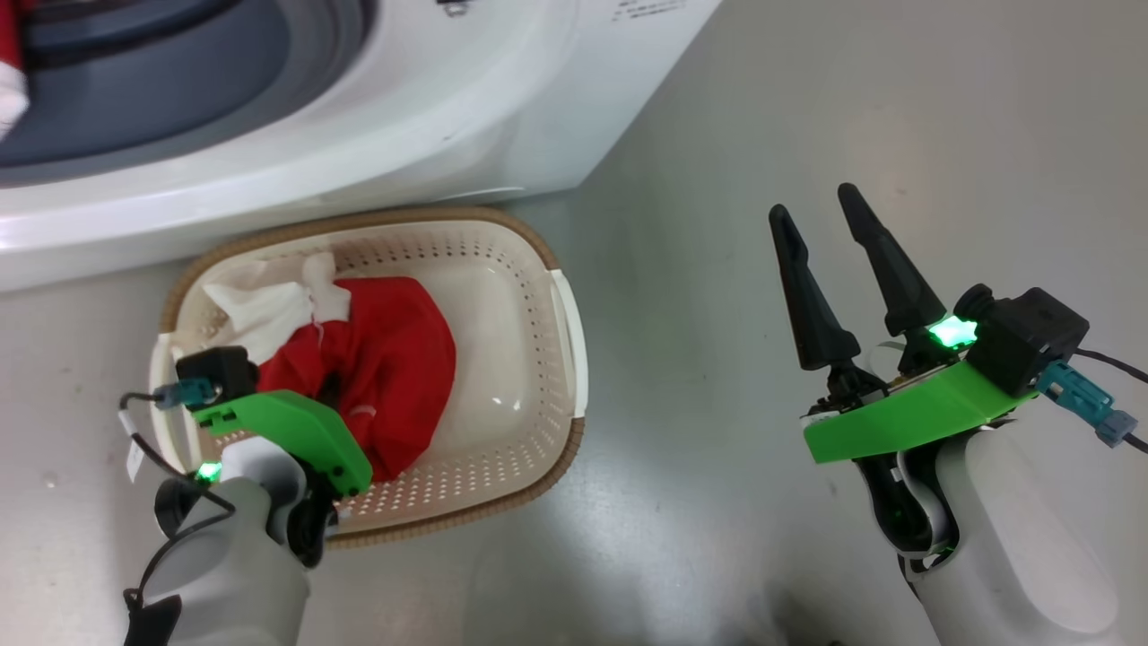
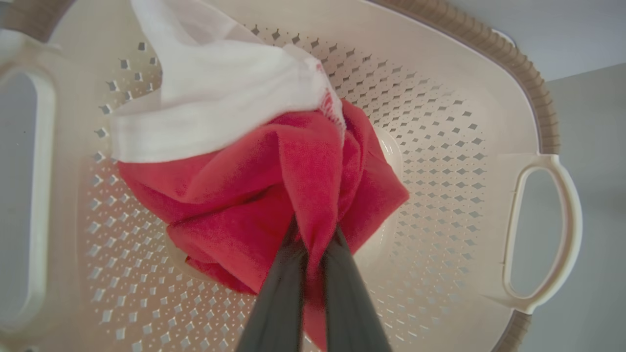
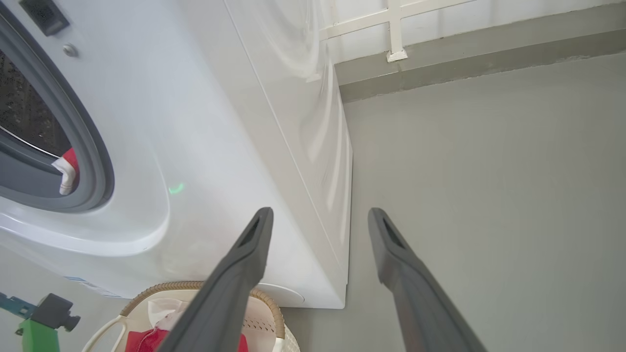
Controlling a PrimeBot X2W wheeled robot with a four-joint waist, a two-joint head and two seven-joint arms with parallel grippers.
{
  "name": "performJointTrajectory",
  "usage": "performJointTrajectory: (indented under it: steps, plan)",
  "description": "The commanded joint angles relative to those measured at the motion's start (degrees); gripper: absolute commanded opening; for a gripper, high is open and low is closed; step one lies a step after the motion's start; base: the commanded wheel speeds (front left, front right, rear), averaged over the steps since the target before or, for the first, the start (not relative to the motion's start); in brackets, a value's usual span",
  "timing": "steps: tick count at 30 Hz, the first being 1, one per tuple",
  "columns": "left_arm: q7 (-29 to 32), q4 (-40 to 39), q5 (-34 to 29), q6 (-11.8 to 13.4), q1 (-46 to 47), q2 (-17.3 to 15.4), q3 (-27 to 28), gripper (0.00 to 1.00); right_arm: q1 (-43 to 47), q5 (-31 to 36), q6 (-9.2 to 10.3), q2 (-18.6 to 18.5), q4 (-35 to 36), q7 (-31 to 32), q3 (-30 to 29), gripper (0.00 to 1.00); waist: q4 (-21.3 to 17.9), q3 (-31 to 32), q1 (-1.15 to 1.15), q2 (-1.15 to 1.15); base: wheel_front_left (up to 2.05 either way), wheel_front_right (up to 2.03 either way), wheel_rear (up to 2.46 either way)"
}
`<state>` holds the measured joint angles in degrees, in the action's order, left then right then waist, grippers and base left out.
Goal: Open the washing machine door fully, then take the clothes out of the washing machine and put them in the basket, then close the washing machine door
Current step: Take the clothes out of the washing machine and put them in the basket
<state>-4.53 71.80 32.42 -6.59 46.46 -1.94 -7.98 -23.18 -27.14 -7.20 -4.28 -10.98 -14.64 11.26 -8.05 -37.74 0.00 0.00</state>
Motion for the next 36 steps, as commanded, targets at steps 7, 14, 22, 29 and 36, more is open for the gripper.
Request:
performJointTrajectory:
  steps: [7,14,22,29,36]
  plan:
    - [0.27,1.14,-0.26,-0.61,-0.56,-1.52,-0.8,0.2,0.12,0.2,-0.29,0.66,0.97,-0.36,1.3,1.0,-1.0,-0.45,0.0,0.0,0.0,0.0,0.0]
    - [-4.75,1.36,-0.9,-0.8,-1.33,-1.27,-2.93,1.0,0.55,0.15,-0.29,0.48,0.28,-0.36,1.4,1.0,-0.07,2.88,0.0,0.0,0.0,0.0,0.0]
    - [-9.77,-0.37,-0.76,-0.88,-3.31,-1.31,-3.84,1.0,2.11,0.01,-0.29,-0.2,-0.19,-0.36,0.71,1.0,1.99,8.7,0.0,0.0,0.0,0.0,0.0]
    - [-10.43,-7.5,0.9,-0.89,-7.31,-1.86,-3.23,1.0,4.5,0.27,-0.29,-0.92,-0.18,-0.36,-0.65,1.0,4.27,14.27,0.0,0.0,0.0,0.0,0.0]
    - [-10.45,-18.66,-1.75,-0.63,-13.09,-3.24,-1.25,1.0,6.65,-0.47,-0.29,-1.84,-0.5,-0.36,-0.82,1.0,6.1,19.13,0.0,0.0,0.0,0.0,0.0]
